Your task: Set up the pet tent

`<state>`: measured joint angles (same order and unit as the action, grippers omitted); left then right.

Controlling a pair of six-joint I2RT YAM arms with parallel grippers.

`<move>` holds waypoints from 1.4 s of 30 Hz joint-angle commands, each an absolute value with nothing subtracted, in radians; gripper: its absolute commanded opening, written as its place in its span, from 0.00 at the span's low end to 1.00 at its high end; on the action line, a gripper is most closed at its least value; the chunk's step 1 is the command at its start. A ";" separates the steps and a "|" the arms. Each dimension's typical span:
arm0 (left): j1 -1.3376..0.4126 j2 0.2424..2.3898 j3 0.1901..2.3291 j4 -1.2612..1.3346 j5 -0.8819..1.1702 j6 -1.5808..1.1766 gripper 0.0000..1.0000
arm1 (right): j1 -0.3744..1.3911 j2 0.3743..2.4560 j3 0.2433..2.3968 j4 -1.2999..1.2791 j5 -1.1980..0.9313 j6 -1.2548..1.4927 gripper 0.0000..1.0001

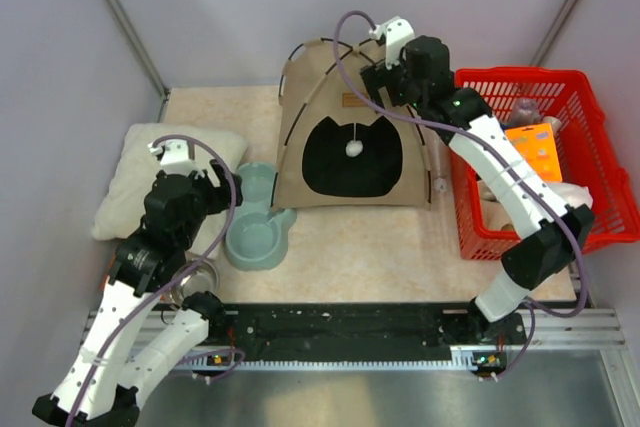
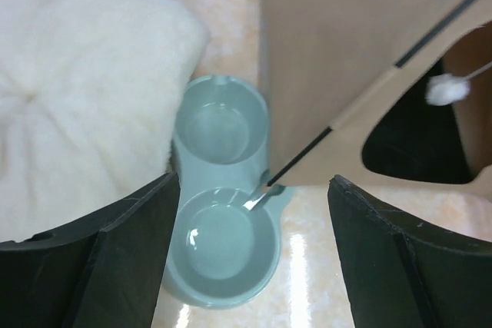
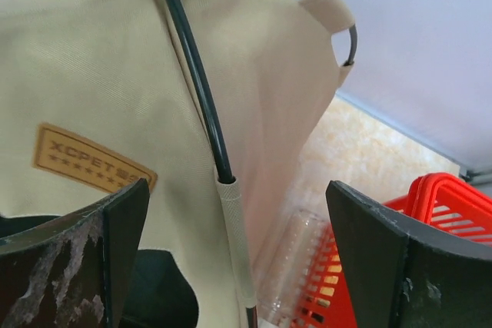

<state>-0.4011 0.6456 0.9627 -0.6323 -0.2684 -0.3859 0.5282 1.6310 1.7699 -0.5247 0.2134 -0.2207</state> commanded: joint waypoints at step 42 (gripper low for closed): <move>0.101 1.527 1.342 -0.414 -0.088 -0.098 0.00 | 0.531 1.258 1.680 -0.517 -0.123 0.115 0.98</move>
<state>0.1032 1.6970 1.2385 -0.4160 -0.1238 -0.1234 0.5282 1.2957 1.6814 -0.5396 -0.1040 0.0917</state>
